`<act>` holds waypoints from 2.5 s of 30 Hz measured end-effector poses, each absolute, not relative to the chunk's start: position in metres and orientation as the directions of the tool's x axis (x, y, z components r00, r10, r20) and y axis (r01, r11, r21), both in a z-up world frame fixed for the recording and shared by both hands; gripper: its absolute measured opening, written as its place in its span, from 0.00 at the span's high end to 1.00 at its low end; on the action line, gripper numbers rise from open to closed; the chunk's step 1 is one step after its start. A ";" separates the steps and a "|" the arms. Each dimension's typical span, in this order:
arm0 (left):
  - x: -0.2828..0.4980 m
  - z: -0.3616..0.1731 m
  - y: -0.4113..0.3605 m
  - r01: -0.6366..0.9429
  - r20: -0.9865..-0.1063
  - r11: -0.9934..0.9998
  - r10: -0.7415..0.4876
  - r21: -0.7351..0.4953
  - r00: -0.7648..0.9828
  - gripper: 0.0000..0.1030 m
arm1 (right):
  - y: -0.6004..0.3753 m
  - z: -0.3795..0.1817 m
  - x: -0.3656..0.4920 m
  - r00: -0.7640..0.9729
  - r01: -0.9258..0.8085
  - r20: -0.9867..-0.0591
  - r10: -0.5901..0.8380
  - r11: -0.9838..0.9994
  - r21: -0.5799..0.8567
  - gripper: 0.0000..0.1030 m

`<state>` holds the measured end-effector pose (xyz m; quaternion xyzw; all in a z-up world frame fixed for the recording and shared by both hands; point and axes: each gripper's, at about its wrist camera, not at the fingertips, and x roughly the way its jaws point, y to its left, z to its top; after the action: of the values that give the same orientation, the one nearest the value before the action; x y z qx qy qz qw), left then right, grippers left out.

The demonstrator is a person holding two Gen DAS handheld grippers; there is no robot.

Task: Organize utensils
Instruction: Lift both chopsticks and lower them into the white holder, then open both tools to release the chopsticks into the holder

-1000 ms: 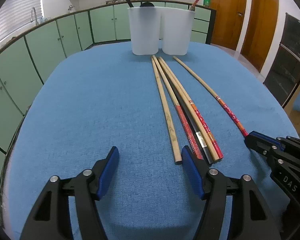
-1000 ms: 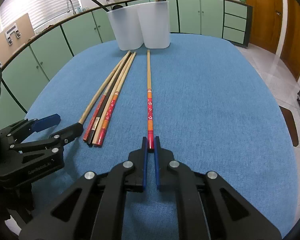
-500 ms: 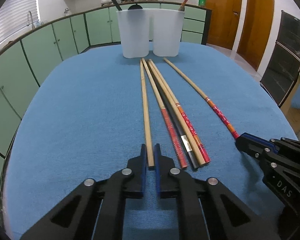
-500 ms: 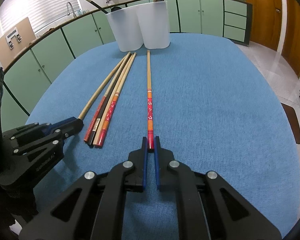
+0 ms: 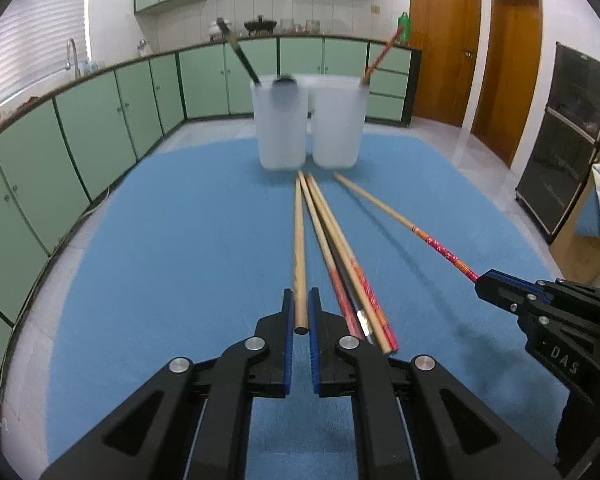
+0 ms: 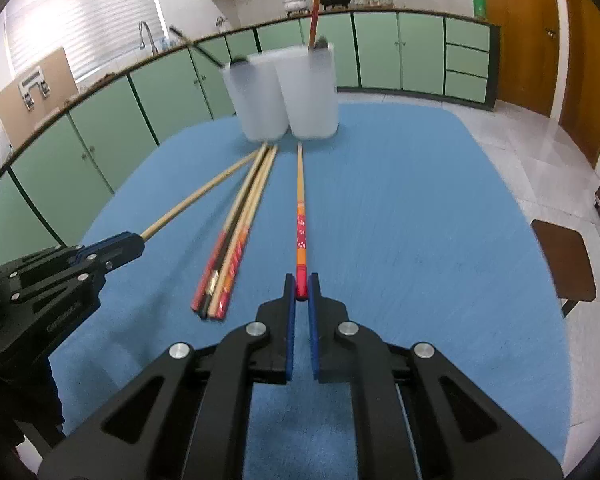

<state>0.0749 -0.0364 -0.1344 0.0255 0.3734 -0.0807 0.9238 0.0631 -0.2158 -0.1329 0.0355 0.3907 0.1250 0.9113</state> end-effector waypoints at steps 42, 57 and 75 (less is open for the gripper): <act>0.152 0.034 -0.039 0.292 -0.431 0.956 -0.268 -0.011 0.861 0.93 | -0.222 0.083 0.160 0.790 -0.355 -0.486 0.373 0.925 0.133 0.95; 0.196 0.098 -0.051 0.272 -0.318 0.961 -0.243 0.046 0.916 0.93 | -0.233 0.151 0.221 0.894 -0.299 -0.322 0.313 0.950 0.092 0.95; 0.264 0.037 -0.050 0.227 -0.478 0.974 -0.192 0.015 0.857 0.93 | -0.222 0.070 0.288 0.850 -0.256 -0.447 0.277 0.961 0.109 0.90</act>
<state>0.2643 -0.0496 0.0366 0.0354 0.2443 -0.1086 0.9629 0.2876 -0.2222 0.0698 0.0226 0.2358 0.1385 0.9616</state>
